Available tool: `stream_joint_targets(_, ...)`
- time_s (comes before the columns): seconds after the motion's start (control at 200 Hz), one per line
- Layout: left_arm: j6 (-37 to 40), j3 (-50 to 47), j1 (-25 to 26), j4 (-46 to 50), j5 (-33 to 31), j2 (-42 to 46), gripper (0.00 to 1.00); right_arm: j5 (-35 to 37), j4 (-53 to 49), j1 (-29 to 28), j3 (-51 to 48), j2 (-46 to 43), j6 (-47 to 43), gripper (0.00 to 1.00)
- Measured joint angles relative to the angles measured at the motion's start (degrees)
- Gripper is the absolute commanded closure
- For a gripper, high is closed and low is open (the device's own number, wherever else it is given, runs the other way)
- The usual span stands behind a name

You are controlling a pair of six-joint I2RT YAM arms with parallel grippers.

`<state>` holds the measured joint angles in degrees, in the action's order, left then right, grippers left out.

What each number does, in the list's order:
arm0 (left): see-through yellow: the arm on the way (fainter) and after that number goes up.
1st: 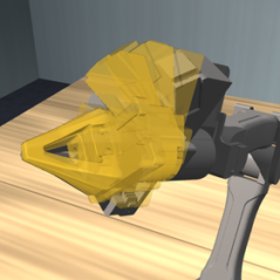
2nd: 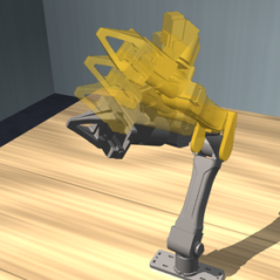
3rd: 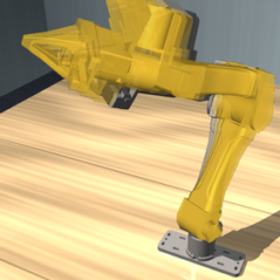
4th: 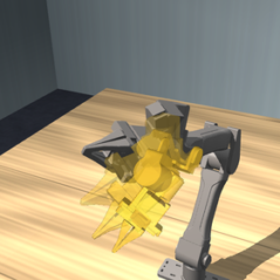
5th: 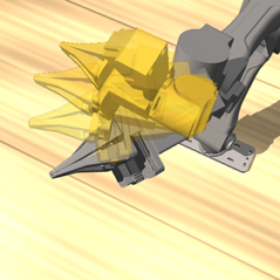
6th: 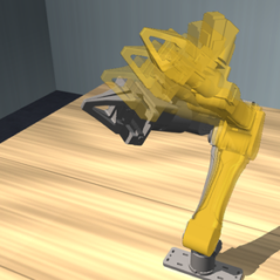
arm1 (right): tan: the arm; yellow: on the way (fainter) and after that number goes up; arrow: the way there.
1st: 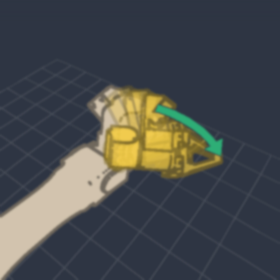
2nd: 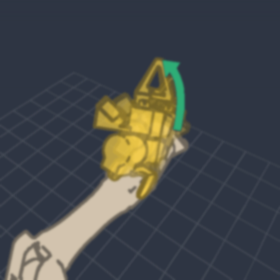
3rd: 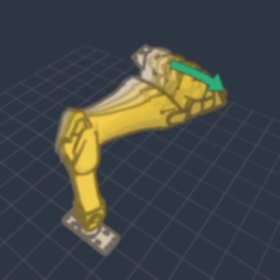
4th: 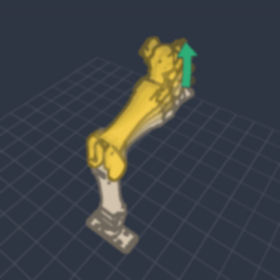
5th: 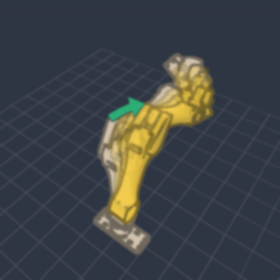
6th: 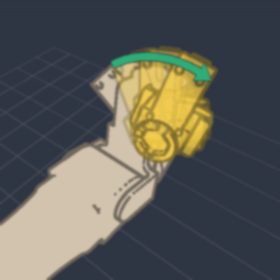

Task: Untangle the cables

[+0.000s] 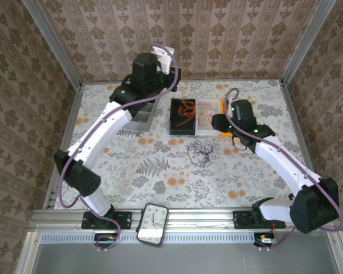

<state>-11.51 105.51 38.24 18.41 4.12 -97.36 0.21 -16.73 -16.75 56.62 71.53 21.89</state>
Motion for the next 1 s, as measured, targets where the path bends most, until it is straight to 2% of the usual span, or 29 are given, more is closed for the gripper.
stream_joint_targets(0.21, -1.2, 1.4, 0.4, -6.0, 0.1, -7.5, 1.00, 1.2, 0.3, 6.3, -1.9, -3.2, 2.8, 0.52)
stream_joint_targets(0.425, -3.9, 4.6, 2.7, -11.6, 0.3, -19.6, 1.00, 1.1, -0.2, 7.0, -3.7, -3.7, 3.6, 0.52)
stream_joint_targets(0.59, -5.4, 7.5, 5.3, -11.6, 0.2, -29.4, 1.00, 0.8, -0.2, 7.0, -3.7, -3.7, 3.6, 0.51)
stream_joint_targets(0.795, -6.3, 10.6, 6.4, -9.6, 0.1, -35.5, 1.00, 0.6, -1.5, 7.1, -3.7, -4.4, 3.1, 0.52)
stream_joint_targets(0.86, -6.5, 11.7, 6.4, -8.6, 0.0, -36.1, 0.93, 0.6, -1.8, 7.1, -3.7, -4.6, 2.7, 0.52)
stream_joint_targets(0.965, -7.1, 12.9, 6.3, -7.3, -0.7, -36.1, 0.63, 0.6, -1.9, 7.1, -3.7, -4.7, 2.5, 0.52)
stream_joint_targets(1.0, -7.1, 13.0, 6.3, -7.1, -0.9, -36.1, 0.56, 0.5, -1.9, 7.1, -3.7, -4.7, 2.4, 0.52)
